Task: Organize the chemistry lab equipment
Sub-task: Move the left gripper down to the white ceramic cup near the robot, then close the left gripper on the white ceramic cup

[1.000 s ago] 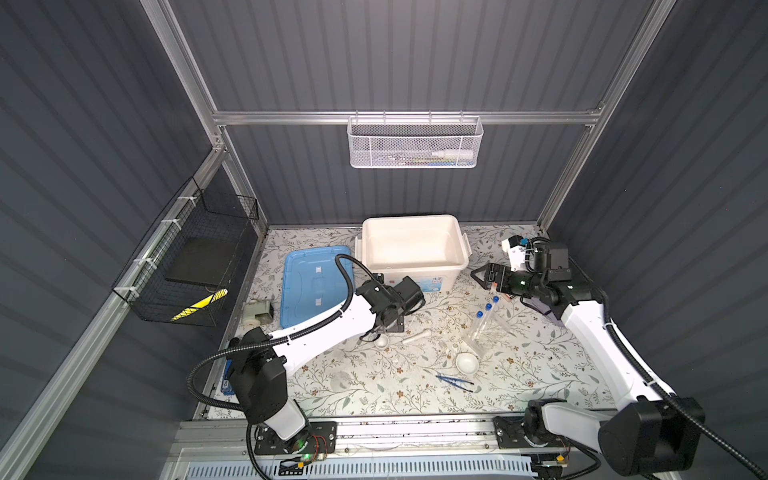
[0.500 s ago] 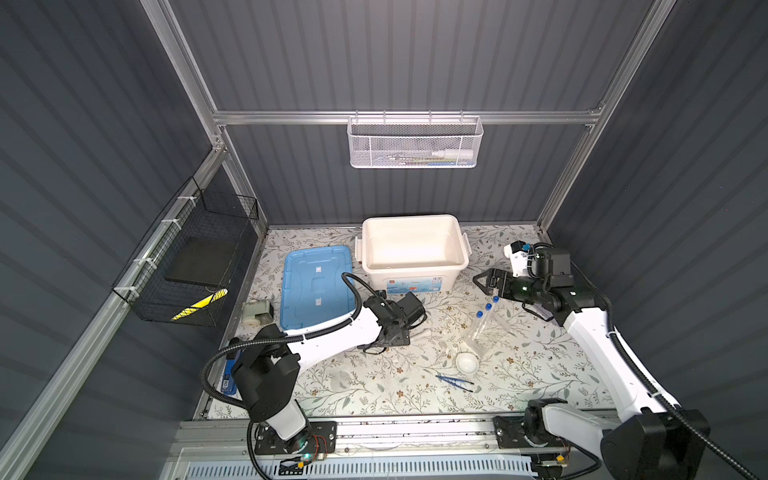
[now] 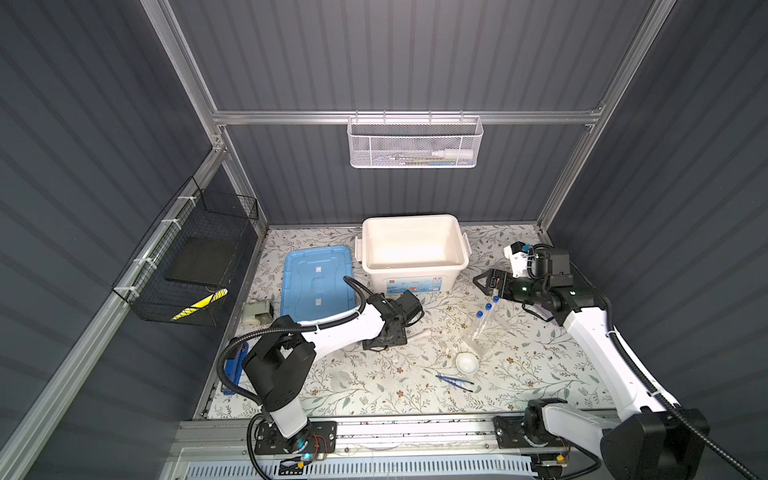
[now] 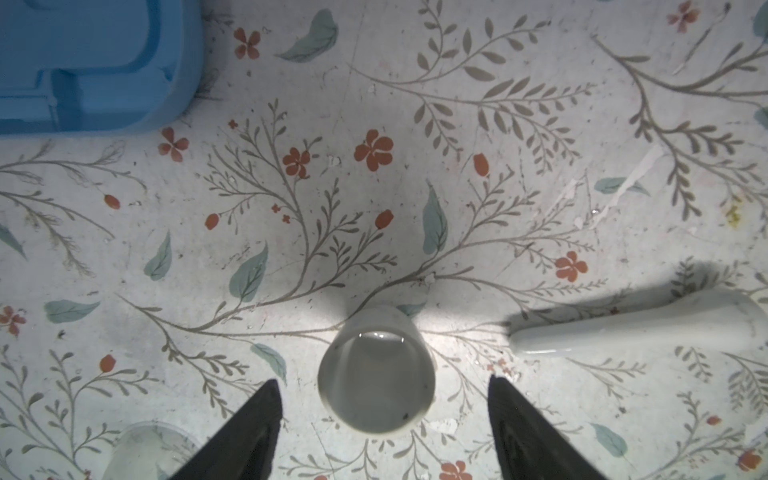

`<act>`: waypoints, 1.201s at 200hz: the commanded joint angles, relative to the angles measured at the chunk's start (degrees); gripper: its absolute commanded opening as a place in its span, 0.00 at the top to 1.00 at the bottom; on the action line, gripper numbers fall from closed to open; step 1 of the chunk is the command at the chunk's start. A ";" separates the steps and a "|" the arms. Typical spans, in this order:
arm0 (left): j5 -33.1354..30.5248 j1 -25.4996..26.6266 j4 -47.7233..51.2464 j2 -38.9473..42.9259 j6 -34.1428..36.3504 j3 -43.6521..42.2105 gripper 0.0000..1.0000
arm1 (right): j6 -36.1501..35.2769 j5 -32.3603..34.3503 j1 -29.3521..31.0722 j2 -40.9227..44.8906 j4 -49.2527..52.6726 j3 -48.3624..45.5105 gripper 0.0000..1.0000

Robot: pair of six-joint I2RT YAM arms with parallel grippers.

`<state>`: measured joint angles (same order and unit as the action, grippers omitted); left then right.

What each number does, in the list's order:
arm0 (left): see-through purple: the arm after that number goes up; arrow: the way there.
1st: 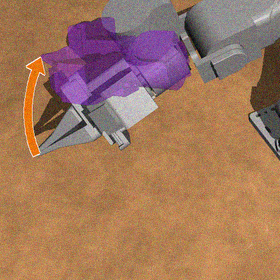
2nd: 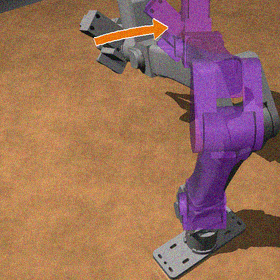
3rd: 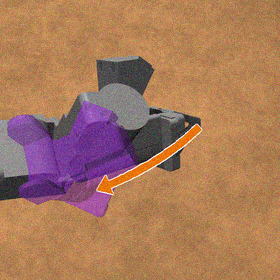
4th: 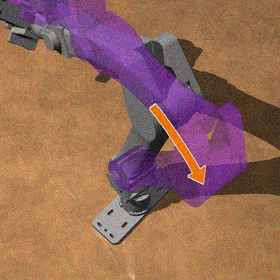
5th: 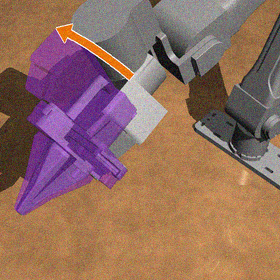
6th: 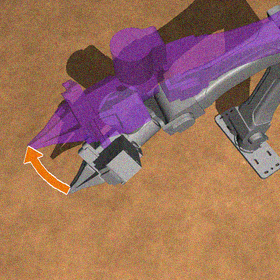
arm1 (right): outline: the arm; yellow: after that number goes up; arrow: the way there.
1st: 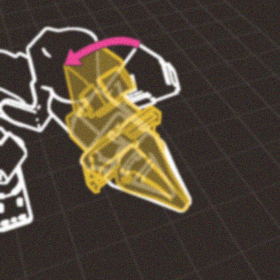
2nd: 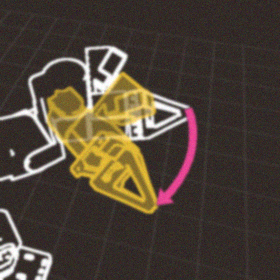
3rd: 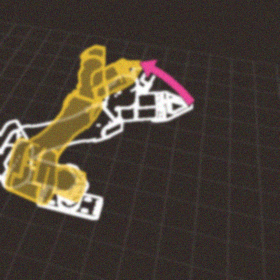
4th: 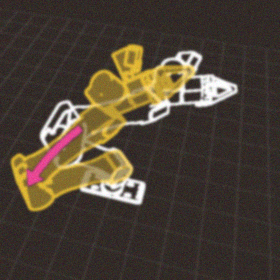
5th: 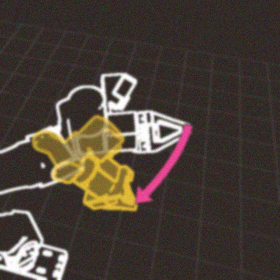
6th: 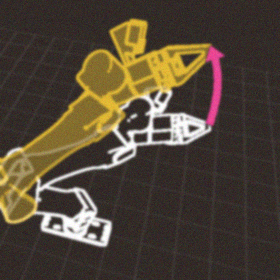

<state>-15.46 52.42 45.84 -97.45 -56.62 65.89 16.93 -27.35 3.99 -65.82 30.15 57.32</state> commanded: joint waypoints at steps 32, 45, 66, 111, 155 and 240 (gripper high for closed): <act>1.12 -0.83 -0.83 -0.29 -0.08 -2.21 0.26 | 0.20 -0.25 -0.08 0.00 0.38 0.53 0.02; 1.08 -1.01 -1.02 -0.26 0.06 -2.26 0.28 | 0.18 0.00 -0.09 -0.09 0.69 0.60 0.02; 1.37 -1.29 -1.27 -0.59 0.48 -2.28 0.29 | 0.17 0.02 -0.11 -0.06 0.79 0.53 0.02; 1.76 -1.88 -1.45 -1.77 1.58 -1.74 0.34 | 0.12 0.28 -0.08 -0.13 0.78 0.59 0.02; 2.66 -2.42 -2.51 -2.39 2.45 -1.82 0.41 | -0.05 0.33 -0.08 0.05 1.11 0.34 0.02; 3.66 -2.50 -2.95 -2.58 3.02 -1.89 0.53 | 0.12 0.36 -0.10 0.39 0.86 -0.65 0.02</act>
<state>-12.51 50.19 42.46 -99.29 -54.39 64.01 16.93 -27.11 3.99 -65.82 30.33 57.32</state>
